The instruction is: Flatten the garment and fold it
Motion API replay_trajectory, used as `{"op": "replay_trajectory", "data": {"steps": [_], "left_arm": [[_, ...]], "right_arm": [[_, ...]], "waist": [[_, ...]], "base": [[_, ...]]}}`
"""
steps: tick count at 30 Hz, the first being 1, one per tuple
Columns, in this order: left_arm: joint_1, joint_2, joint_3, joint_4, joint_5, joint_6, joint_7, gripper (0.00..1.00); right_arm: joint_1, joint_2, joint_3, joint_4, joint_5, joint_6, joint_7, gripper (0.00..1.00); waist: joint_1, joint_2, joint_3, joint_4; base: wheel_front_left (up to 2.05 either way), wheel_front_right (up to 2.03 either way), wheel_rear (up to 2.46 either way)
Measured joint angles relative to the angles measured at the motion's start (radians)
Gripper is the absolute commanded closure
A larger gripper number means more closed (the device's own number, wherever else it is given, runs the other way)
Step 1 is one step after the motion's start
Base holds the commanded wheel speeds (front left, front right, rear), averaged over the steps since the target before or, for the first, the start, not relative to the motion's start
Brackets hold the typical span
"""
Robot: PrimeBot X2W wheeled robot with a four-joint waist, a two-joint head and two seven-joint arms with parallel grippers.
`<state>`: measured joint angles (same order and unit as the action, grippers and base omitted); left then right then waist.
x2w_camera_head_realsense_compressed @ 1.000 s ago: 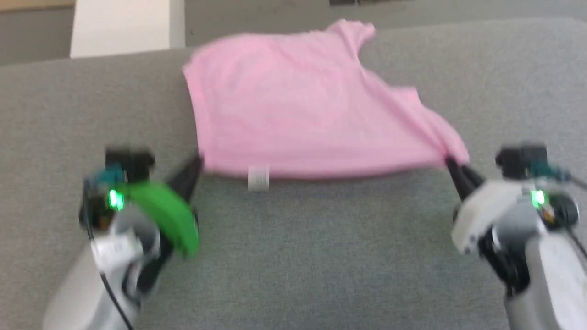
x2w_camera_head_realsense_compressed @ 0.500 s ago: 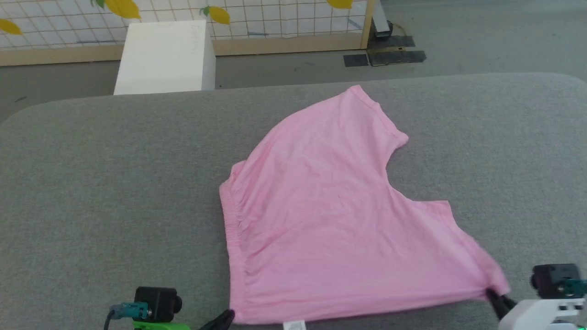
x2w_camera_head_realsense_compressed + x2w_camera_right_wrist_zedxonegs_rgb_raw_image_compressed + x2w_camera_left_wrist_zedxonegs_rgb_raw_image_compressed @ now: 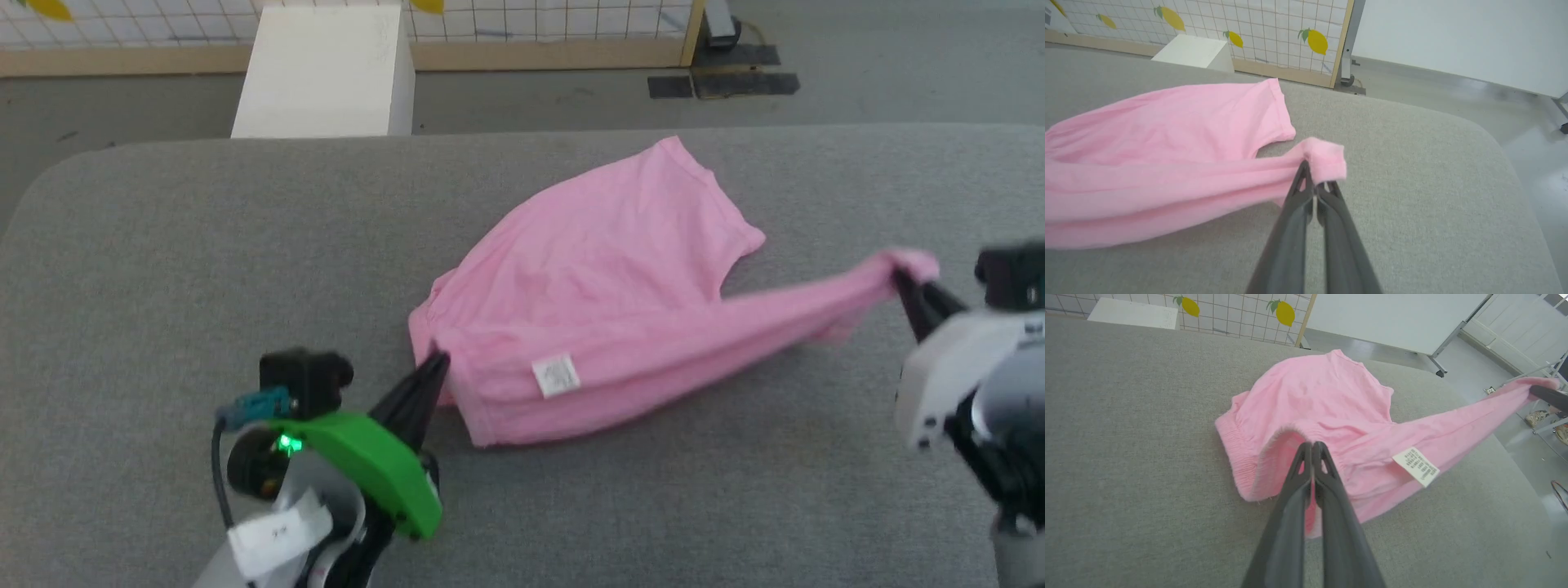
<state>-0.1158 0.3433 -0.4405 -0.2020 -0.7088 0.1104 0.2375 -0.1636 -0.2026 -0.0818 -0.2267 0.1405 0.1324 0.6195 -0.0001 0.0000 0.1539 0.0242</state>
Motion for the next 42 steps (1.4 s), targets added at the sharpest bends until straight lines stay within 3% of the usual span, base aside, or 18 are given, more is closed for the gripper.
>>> {"op": "replay_trajectory", "data": {"steps": [13,14,25,26,27,28,35,42], "left_arm": [[-0.293,-0.175,0.058,0.297,0.042,0.014,-0.206,1.00],[-0.342,-0.209,0.052,0.356,0.046,0.013,-0.235,1.00],[-0.417,-0.257,0.023,0.467,0.039,-0.011,-0.291,1.00],[-0.418,-0.259,0.018,0.471,0.036,-0.018,-0.293,0.86],[-0.419,-0.262,0.015,0.473,0.033,-0.023,-0.296,0.11],[-0.419,-0.264,0.012,0.475,0.031,-0.025,-0.303,0.00],[-0.390,-0.252,0.005,0.454,0.031,-0.040,-0.345,0.00],[-0.256,-0.212,-0.042,0.356,0.068,-0.034,-0.378,0.00]], "right_arm": [[-0.578,-0.118,0.165,0.475,0.007,0.000,-0.070,1.00],[-0.675,-0.137,0.211,0.573,-0.003,0.000,-0.079,1.00],[-0.859,-0.176,0.309,0.807,-0.013,0.000,-0.058,1.00],[-0.868,-0.176,0.309,0.826,-0.008,0.000,-0.050,1.00],[-0.875,-0.176,0.313,0.842,-0.003,0.000,-0.046,0.60],[-0.879,-0.175,0.316,0.853,0.003,0.000,-0.048,0.00],[-0.872,-0.166,0.327,0.874,0.055,0.000,-0.159,0.00],[-0.683,-0.154,0.252,0.780,0.112,0.000,-0.375,0.00]], "waist": [[0.0001,0.0000,0.179,0.078],[0.0001,0.0000,0.229,0.105],[0.0002,0.0000,0.361,0.205],[0.0002,0.0000,0.369,0.214],[0.0002,0.0000,0.376,0.221],[0.0002,0.0000,0.382,0.228],[0.0003,0.0000,0.361,0.240],[0.0002,0.0000,0.266,0.227]], "base": [[0.00,0.00,0.00],[0.00,0.00,0.00],[0.00,0.00,0.00],[0.00,0.00,0.00],[0.00,0.00,0.00],[0.00,0.00,0.00],[0.00,0.00,0.00],[0.00,0.00,0.00]]}}
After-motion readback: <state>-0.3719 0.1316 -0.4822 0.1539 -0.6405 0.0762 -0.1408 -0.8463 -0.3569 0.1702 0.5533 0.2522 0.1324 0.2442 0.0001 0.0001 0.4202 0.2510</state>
